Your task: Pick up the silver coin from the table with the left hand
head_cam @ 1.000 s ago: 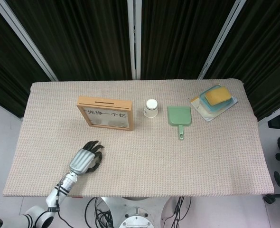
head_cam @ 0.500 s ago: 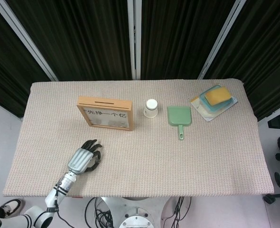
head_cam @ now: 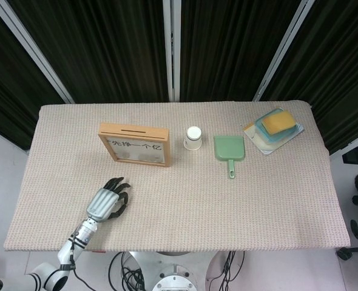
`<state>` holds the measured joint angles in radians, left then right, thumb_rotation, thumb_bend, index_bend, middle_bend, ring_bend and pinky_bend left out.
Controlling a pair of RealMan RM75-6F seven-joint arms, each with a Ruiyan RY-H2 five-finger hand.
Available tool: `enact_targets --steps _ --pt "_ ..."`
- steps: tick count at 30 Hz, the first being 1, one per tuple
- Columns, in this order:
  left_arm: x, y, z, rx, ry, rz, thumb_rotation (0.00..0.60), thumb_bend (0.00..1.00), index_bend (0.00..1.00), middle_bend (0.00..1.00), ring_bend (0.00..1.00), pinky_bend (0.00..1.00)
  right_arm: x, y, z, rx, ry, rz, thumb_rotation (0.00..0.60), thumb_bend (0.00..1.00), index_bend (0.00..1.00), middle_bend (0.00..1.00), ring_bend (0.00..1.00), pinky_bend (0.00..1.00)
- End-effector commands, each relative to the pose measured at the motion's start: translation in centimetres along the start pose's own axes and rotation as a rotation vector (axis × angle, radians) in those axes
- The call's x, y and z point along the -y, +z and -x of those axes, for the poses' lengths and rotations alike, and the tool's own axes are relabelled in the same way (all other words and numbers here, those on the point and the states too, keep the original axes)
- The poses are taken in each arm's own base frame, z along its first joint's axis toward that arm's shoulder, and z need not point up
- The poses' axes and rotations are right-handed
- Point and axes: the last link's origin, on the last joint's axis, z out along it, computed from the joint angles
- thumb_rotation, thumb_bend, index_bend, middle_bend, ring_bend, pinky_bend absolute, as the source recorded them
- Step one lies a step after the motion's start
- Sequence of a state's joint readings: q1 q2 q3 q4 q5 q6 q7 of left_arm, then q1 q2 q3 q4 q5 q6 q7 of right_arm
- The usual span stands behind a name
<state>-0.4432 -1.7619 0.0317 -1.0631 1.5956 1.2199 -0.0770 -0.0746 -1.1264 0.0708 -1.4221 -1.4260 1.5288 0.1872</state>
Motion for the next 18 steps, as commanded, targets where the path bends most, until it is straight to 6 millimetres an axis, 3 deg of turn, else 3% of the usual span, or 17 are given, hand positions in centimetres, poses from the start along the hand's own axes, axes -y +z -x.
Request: enact_targets --steps 1,5,11,18 --pt "-0.1 0.0 -0.1 -0.002 -0.006 0.001 0.600 0.42 0.56 0.22 0.07 0.13 0.0 0.0 0.0 -0.001 0.001 0.000 0.600 0.31 0.00 0.00 0.00 0.00" --pt "-0.2 -0.2 -0.6 -0.019 -0.018 0.006 0.600 0.42 0.57 0.22 0.07 0.13 -0.1 0.0 -0.2 -0.006 0.003 0.003 0.600 0.31 0.00 0.00 0.00 0.00" --pt "0.5 -1.9 -3.5 -0.089 -0.032 -0.009 0.600 0.43 0.58 0.23 0.07 0.13 -0.2 -0.1 -0.5 -0.013 0.006 0.004 0.600 0.31 0.00 0.00 0.00 0.00" --pt "2.6 -3.9 -11.2 -0.295 -0.012 -0.093 0.600 0.43 0.59 0.24 0.07 0.13 0.0 0.2 -0.4 -0.012 0.007 -0.006 0.600 0.31 0.00 0.00 0.00 0.00"
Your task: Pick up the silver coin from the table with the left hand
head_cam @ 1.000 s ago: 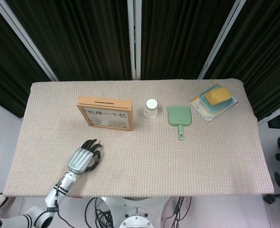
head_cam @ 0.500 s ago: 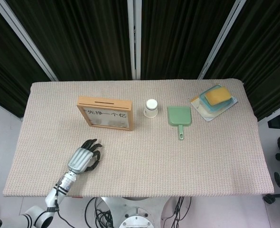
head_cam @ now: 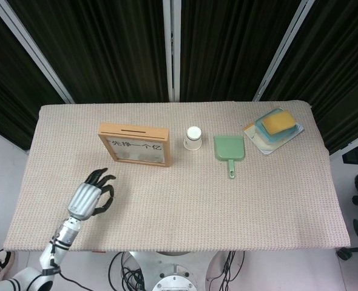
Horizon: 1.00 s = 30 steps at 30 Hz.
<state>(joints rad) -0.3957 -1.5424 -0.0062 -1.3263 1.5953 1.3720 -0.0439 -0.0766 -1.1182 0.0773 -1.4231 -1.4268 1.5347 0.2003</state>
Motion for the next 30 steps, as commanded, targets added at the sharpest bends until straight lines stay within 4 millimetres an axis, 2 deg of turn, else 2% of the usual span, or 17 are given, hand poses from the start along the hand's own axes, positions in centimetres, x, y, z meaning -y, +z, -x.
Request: enact_targets --steps 1,5,8,12,15,24,30 --pt "1.4 -0.1 -5.3 -0.142 0.021 -0.066 0.600 0.43 0.59 0.24 0.07 0.13 0.2 0.1 0.1 0.000 -0.001 -0.008 0.600 0.31 0.00 0.00 0.00 0.00" --pt "2.1 1.3 -9.3 -0.207 -0.002 -0.101 0.600 0.42 0.59 0.24 0.07 0.14 0.8 0.2 0.1 -0.002 -0.004 -0.024 0.600 0.31 0.00 0.00 0.00 0.00" --pt "1.9 3.3 -11.7 -0.223 -0.073 -0.109 0.600 0.42 0.60 0.24 0.07 0.14 1.2 0.3 0.0 -0.003 -0.007 -0.034 0.600 0.31 0.00 0.00 0.00 0.00" --pt "0.6 6.7 -14.2 -0.221 -0.110 -0.065 0.600 0.43 0.60 0.24 0.07 0.14 1.7 0.4 0.0 -0.003 -0.011 -0.042 0.600 0.31 0.00 0.00 0.00 0.00" --pt "-0.9 9.0 -15.3 -0.211 -0.118 -0.024 0.600 0.43 0.60 0.24 0.07 0.14 1.9 0.4 0.1 -0.001 -0.013 -0.043 0.600 0.31 0.00 0.00 0.00 0.00" --pt "-4.3 14.8 -15.2 -0.096 -0.077 0.018 0.600 0.43 0.60 0.24 0.07 0.14 1.8 0.3 0.0 0.001 -0.019 -0.036 0.600 0.31 0.00 0.00 0.00 0.00" --pt "-4.8 17.5 -14.0 0.012 -0.106 -0.017 0.600 0.43 0.60 0.24 0.07 0.13 1.5 0.4 0.0 0.000 -0.015 -0.029 0.600 0.31 0.00 0.00 0.00 0.00"
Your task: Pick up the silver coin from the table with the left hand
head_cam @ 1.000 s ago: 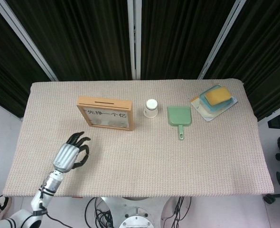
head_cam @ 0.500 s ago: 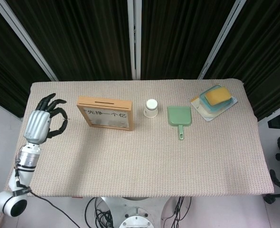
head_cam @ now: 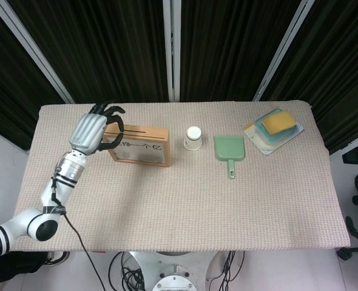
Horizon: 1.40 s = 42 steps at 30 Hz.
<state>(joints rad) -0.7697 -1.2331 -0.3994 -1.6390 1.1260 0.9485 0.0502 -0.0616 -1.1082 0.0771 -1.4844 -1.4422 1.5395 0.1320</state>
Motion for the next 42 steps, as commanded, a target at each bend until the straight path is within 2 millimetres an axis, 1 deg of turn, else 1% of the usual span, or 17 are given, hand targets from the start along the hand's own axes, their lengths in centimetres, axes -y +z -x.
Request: enact_targets --steps 1,4,10,16,26,40,42 --pt "-0.3 2.0 0.7 0.057 -0.015 -0.028 0.600 0.43 0.60 0.24 0.07 0.13 -0.2 0.0 0.0 0.001 0.002 0.004 0.600 0.31 0.00 0.00 0.00 0.00" --pt "0.0 2.7 1.0 0.072 -0.011 -0.048 0.600 0.44 0.60 0.25 0.07 0.13 -0.4 0.0 0.1 0.002 0.005 0.013 0.600 0.31 0.00 0.00 0.00 0.00" --pt "0.1 3.1 1.5 0.087 -0.004 -0.063 0.600 0.43 0.60 0.25 0.07 0.13 -0.9 0.1 0.1 0.003 0.009 0.023 0.600 0.31 0.00 0.00 0.00 0.00" --pt "0.5 3.1 2.1 0.099 0.000 -0.074 0.600 0.43 0.60 0.25 0.07 0.13 -1.0 0.1 0.1 0.004 0.011 0.022 0.600 0.31 0.00 0.00 0.00 0.00" --pt "0.9 3.3 1.9 0.076 -0.004 -0.082 0.600 0.43 0.60 0.25 0.07 0.13 -1.0 0.2 0.1 0.002 0.010 0.023 0.600 0.31 0.00 0.00 0.00 0.00" --pt "1.3 3.2 2.3 0.096 -0.001 -0.099 0.600 0.43 0.61 0.25 0.07 0.13 -1.1 0.2 0.1 0.005 0.008 0.028 0.600 0.31 0.00 0.00 0.00 0.00" --pt "1.4 3.2 2.4 0.103 0.001 -0.103 0.600 0.43 0.59 0.25 0.07 0.13 -1.0 0.2 0.2 0.007 0.008 0.026 0.600 0.31 0.00 0.00 0.00 0.00"
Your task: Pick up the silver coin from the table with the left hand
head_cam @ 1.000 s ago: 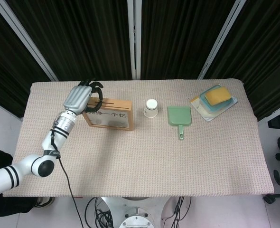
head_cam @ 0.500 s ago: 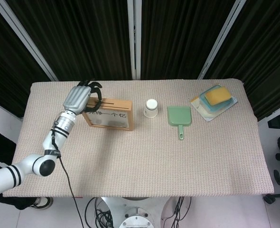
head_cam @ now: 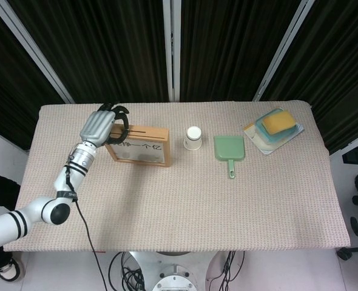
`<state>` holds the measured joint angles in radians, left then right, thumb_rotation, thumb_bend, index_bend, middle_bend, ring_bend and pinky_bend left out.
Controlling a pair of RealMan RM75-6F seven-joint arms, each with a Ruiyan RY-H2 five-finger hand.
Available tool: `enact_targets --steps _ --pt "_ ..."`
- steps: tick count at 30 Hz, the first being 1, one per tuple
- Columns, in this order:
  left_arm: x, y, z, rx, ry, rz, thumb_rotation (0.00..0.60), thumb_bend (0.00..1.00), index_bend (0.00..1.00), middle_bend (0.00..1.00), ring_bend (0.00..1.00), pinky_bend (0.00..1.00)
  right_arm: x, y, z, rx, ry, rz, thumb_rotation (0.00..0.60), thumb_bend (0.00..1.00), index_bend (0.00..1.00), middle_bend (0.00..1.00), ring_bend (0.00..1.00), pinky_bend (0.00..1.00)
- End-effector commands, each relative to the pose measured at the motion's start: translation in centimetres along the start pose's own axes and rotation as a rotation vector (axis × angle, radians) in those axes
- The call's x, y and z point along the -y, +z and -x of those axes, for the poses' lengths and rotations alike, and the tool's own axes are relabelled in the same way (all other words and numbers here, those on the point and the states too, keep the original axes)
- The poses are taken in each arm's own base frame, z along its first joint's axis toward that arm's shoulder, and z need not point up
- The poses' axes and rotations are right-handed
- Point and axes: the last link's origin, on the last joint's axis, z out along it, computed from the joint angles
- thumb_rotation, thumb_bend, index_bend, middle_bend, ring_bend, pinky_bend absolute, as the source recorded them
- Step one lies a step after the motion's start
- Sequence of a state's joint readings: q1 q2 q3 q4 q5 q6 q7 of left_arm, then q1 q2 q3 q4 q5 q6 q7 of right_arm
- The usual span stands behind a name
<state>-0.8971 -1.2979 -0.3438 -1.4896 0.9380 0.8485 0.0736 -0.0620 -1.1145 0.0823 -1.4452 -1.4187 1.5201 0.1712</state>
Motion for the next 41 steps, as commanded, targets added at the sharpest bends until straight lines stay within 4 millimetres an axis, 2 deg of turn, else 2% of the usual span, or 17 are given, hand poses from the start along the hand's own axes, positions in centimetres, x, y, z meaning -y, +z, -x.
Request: enact_targets --steps 1,7,14,17,20,22,26,31,34,36,41 --pt "0.1 0.0 0.1 0.009 0.005 -0.004 0.600 0.43 0.56 0.25 0.07 0.13 0.1 0.0 0.1 0.002 0.000 -0.002 0.600 0.31 0.00 0.00 0.00 0.00" --pt "0.3 -0.1 0.1 0.010 0.006 -0.002 0.600 0.42 0.31 0.24 0.07 0.13 -0.1 0.0 0.0 0.001 -0.001 0.004 0.600 0.31 0.00 0.00 0.00 0.00" --pt "0.0 -0.5 -0.5 -0.013 -0.013 0.013 0.600 0.41 0.25 0.23 0.07 0.13 0.0 0.0 -0.1 0.001 0.001 0.002 0.600 0.31 0.00 0.00 0.00 0.00" --pt "-0.3 -1.9 -1.2 -0.055 -0.008 0.040 0.600 0.35 0.25 0.23 0.07 0.13 0.0 -0.1 -0.1 -0.002 0.003 -0.001 0.600 0.31 0.00 0.00 0.00 0.00" --pt "0.1 -5.0 -1.7 -0.123 0.103 0.080 0.600 0.26 0.26 0.23 0.07 0.13 -0.1 -0.2 -0.2 -0.005 0.006 0.003 0.600 0.31 0.00 0.00 0.00 0.00" --pt "1.1 -8.0 -1.7 -0.177 0.229 0.100 0.600 0.22 0.27 0.23 0.07 0.13 -0.3 -0.2 -0.3 -0.005 0.008 0.009 0.600 0.31 0.00 0.00 0.00 0.00" --pt "4.8 -14.9 -0.6 -0.246 0.408 0.066 0.600 0.17 0.28 0.23 0.07 0.13 -0.5 -0.3 -0.1 -0.001 0.011 0.012 0.600 0.31 0.00 0.00 0.00 0.00" --pt "9.6 -22.0 1.6 -0.241 0.450 -0.076 0.600 0.17 0.26 0.19 0.06 0.11 0.0 -0.1 0.3 0.001 0.000 -0.008 0.600 0.31 0.00 0.00 0.00 0.00" --pt "11.7 -25.0 2.9 -0.196 0.408 -0.155 0.600 0.17 0.23 0.13 0.03 0.10 0.6 0.1 0.6 0.010 -0.010 -0.029 0.600 0.31 0.00 0.00 0.00 0.00" --pt "12.8 -26.4 3.5 -0.172 0.369 -0.191 0.600 0.17 0.22 0.11 0.02 0.10 1.2 0.4 0.8 0.010 -0.018 -0.049 0.600 0.31 0.00 0.00 0.00 0.00" --pt "14.4 -28.0 4.6 -0.141 0.303 -0.227 0.600 0.17 0.17 0.09 0.00 0.09 2.4 0.9 1.1 -0.005 -0.026 -0.083 0.600 0.31 0.00 0.00 0.00 0.00"
